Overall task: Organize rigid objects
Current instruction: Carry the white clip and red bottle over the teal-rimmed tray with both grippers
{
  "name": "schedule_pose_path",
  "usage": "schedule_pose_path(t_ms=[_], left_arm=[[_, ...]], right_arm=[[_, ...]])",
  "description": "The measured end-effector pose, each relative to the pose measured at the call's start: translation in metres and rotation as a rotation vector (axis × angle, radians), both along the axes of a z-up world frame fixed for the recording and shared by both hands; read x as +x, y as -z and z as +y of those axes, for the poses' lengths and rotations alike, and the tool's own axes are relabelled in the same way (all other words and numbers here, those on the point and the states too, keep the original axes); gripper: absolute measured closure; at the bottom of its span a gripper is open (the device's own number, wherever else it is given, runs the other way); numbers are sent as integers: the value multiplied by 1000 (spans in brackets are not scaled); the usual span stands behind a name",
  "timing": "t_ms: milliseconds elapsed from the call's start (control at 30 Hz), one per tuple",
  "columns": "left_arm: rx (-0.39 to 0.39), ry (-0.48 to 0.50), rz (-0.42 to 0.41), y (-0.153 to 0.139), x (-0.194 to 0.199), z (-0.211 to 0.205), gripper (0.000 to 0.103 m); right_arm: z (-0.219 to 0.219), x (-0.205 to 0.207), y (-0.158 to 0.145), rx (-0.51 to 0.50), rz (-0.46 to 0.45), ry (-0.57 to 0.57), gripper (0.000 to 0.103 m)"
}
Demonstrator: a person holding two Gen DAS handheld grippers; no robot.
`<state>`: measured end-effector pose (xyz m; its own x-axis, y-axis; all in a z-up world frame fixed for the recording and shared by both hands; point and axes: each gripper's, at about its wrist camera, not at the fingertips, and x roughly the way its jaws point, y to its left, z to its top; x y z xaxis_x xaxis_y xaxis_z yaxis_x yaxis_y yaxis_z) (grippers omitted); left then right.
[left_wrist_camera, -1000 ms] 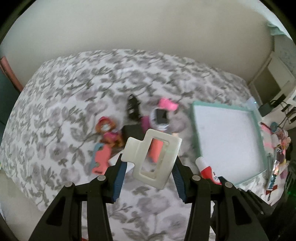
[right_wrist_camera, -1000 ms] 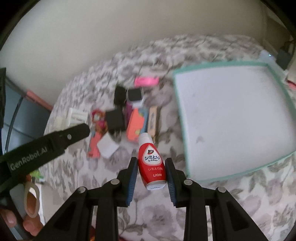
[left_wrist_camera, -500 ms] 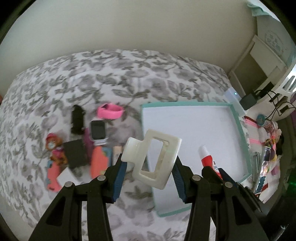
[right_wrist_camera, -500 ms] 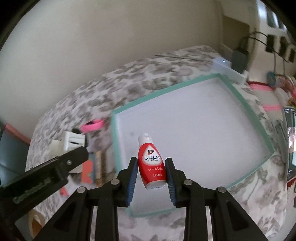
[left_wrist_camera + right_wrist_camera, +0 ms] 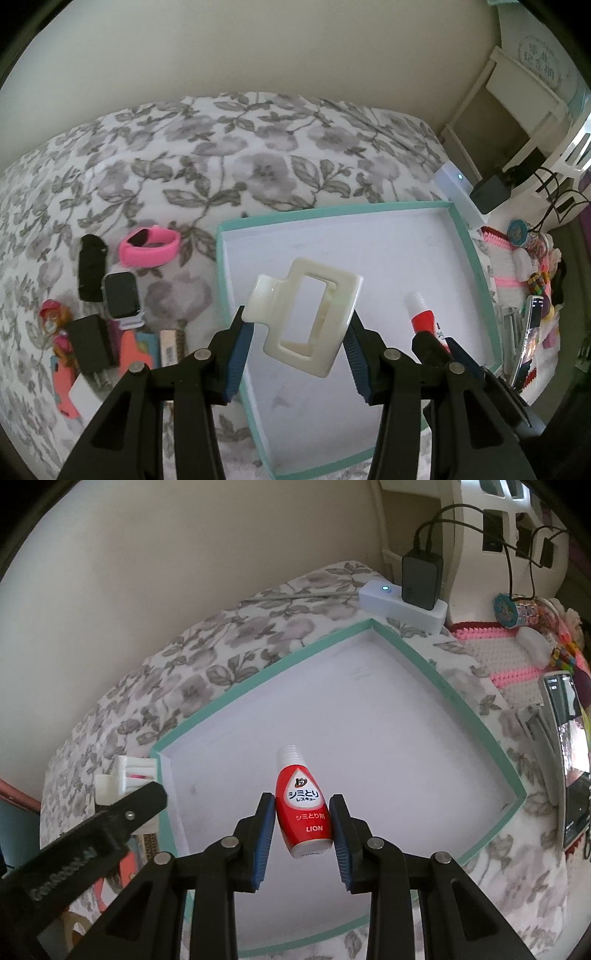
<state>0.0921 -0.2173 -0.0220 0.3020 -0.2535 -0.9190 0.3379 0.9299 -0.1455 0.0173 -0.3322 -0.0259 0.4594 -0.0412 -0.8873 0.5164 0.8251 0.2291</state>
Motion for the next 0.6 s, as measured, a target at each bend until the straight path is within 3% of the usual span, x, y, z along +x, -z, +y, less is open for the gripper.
schedule_pose_path(t_ms=[600], left_arm=[[10, 32, -17, 21, 5, -13, 53]], right_arm=[[-4, 8, 9, -48, 18, 11, 70]])
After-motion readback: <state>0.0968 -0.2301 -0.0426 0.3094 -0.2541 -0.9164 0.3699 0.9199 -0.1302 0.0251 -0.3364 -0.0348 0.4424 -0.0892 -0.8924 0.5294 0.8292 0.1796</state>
